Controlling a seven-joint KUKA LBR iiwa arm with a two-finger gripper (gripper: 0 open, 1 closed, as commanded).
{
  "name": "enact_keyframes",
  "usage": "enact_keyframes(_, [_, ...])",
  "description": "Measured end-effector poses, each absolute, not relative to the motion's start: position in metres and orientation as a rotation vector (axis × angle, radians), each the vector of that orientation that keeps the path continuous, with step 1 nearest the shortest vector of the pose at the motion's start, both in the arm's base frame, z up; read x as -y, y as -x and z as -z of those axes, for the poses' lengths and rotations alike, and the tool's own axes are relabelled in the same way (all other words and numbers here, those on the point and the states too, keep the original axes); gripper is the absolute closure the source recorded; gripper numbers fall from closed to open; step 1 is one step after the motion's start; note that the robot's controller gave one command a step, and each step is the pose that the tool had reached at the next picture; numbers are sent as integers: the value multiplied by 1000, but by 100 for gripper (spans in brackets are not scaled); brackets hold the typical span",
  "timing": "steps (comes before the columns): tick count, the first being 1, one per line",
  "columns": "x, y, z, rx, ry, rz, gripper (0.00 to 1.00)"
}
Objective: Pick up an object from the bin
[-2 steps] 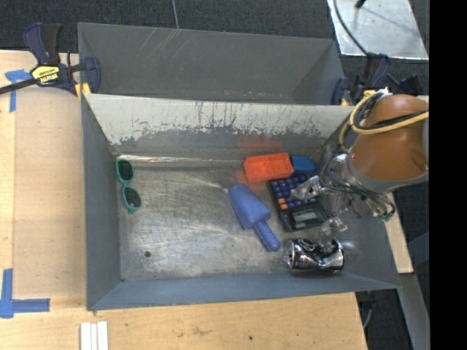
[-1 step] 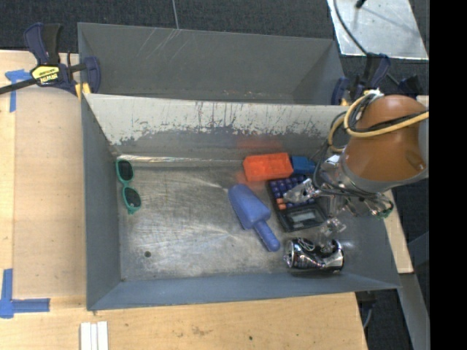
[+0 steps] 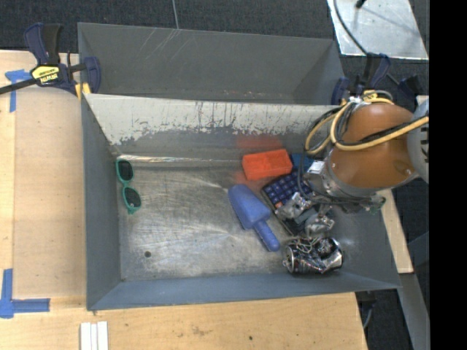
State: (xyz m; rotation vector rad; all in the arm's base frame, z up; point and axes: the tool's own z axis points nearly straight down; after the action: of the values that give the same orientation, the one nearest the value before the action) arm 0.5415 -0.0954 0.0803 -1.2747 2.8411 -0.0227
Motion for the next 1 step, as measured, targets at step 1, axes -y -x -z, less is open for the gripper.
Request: enact_keyframes(1, [95,-542,-80,-2841,1275,23,100])
